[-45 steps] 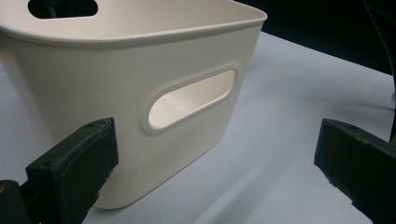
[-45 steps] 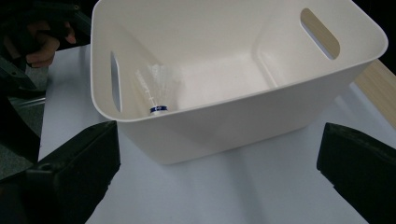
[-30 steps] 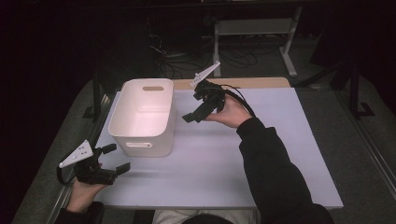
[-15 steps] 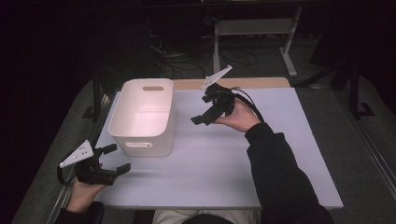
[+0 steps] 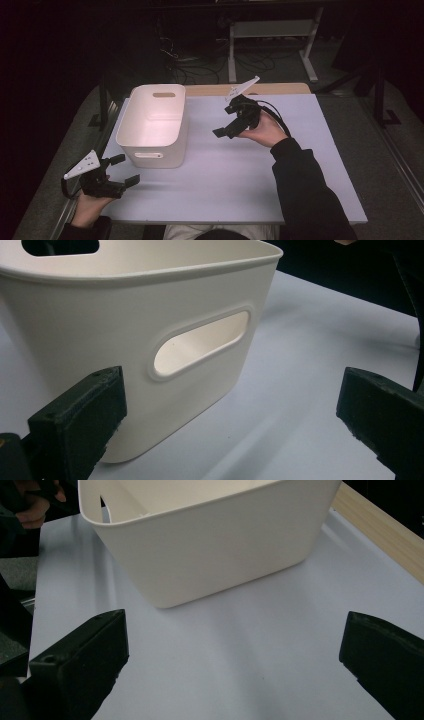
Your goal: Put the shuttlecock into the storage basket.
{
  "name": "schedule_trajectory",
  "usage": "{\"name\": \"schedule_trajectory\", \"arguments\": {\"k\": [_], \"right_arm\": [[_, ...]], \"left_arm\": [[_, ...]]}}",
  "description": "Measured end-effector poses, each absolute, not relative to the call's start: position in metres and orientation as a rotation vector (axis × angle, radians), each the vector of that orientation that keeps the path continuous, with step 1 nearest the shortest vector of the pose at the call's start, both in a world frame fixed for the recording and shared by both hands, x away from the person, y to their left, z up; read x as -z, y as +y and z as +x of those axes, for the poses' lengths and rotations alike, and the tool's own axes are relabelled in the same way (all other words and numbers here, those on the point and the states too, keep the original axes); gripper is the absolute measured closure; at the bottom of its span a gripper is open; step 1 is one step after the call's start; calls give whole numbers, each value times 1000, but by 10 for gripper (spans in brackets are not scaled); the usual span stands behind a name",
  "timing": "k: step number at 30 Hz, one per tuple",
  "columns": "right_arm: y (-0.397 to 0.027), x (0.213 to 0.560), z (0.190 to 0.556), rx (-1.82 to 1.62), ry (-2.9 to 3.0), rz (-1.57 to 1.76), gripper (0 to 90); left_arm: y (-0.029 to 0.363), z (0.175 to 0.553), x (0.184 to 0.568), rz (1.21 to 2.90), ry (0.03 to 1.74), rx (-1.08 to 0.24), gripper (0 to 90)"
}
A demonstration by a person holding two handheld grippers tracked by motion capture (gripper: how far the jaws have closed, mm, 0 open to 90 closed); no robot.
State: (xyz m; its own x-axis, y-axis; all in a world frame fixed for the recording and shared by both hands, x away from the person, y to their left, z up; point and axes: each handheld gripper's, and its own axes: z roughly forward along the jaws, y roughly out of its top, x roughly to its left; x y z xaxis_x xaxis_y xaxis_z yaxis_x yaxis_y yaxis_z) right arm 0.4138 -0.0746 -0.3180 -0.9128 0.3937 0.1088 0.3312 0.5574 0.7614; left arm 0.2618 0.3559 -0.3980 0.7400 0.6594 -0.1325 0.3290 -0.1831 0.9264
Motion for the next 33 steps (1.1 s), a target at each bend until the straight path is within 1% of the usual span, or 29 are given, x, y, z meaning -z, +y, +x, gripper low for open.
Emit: {"name": "schedule_trajectory", "arguments": {"k": [14, 33], "right_arm": [[-104, 338, 406, -1328, 2671, 712, 0], [-136, 350, 391, -1360, 2609, 766, 0]], "left_arm": [[356, 262, 398, 1785, 779, -360, 0], [356, 263, 398, 1787, 780, -362, 0]]}}
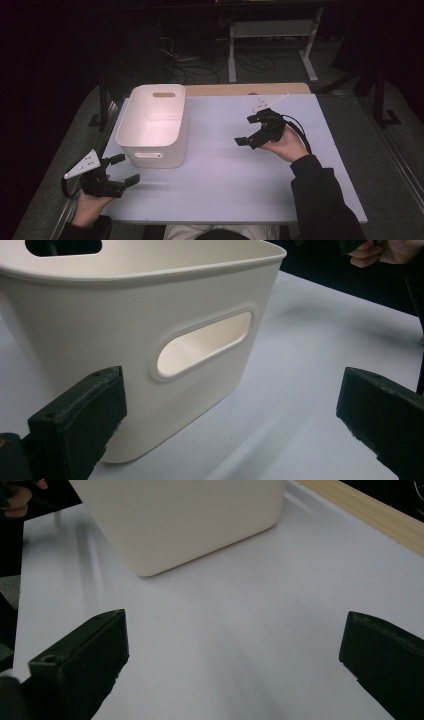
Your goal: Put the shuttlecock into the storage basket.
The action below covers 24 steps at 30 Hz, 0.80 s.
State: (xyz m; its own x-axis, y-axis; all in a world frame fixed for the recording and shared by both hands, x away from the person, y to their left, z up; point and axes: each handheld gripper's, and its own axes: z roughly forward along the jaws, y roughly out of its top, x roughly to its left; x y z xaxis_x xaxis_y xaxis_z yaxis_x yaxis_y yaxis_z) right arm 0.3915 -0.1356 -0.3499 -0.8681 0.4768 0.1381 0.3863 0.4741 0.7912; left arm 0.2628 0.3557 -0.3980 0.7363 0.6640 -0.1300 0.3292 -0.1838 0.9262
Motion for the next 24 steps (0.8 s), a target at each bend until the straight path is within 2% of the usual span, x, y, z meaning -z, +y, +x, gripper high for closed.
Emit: {"name": "schedule_trajectory", "arguments": {"k": [24], "right_arm": [[-170, 369, 372, -1369, 2569, 846, 0]], "left_arm": [[356, 263, 398, 1786, 782, -362, 0]]}}
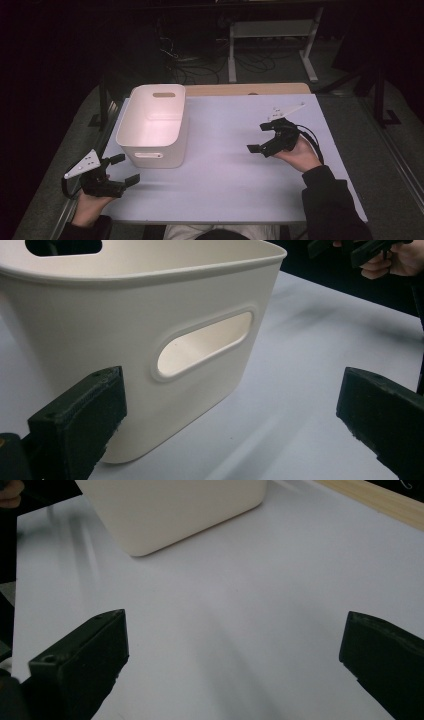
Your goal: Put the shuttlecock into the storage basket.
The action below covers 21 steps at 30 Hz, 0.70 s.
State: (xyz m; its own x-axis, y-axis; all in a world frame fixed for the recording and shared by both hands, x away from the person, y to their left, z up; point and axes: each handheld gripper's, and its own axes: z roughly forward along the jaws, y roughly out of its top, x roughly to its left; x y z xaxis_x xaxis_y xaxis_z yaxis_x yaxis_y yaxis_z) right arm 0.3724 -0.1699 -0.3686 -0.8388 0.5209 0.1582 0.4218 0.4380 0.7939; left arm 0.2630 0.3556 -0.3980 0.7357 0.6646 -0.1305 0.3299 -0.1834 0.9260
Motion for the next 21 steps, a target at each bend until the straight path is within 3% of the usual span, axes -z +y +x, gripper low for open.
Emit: {"name": "schedule_trajectory", "arguments": {"k": [21], "right_arm": [[-196, 387, 351, -1401, 2515, 922, 0]], "left_arm": [[356, 263, 398, 1786, 782, -363, 0]]}}
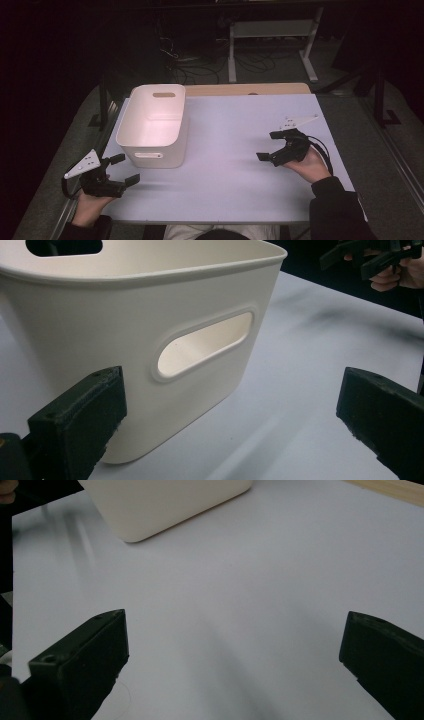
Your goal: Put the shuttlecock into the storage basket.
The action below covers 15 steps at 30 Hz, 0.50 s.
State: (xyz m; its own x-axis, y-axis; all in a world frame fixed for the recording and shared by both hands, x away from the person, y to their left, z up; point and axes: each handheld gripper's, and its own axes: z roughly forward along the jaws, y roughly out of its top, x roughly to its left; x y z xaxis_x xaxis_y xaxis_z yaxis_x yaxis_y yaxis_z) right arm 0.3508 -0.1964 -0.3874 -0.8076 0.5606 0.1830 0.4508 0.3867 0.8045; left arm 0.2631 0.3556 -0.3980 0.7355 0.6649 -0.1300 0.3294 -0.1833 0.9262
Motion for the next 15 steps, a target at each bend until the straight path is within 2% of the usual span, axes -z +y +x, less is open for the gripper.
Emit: {"name": "schedule_trajectory", "arguments": {"k": [15], "right_arm": [[-213, 402, 333, -1396, 2488, 973, 0]], "left_arm": [[356, 263, 398, 1786, 784, -364, 0]]}}
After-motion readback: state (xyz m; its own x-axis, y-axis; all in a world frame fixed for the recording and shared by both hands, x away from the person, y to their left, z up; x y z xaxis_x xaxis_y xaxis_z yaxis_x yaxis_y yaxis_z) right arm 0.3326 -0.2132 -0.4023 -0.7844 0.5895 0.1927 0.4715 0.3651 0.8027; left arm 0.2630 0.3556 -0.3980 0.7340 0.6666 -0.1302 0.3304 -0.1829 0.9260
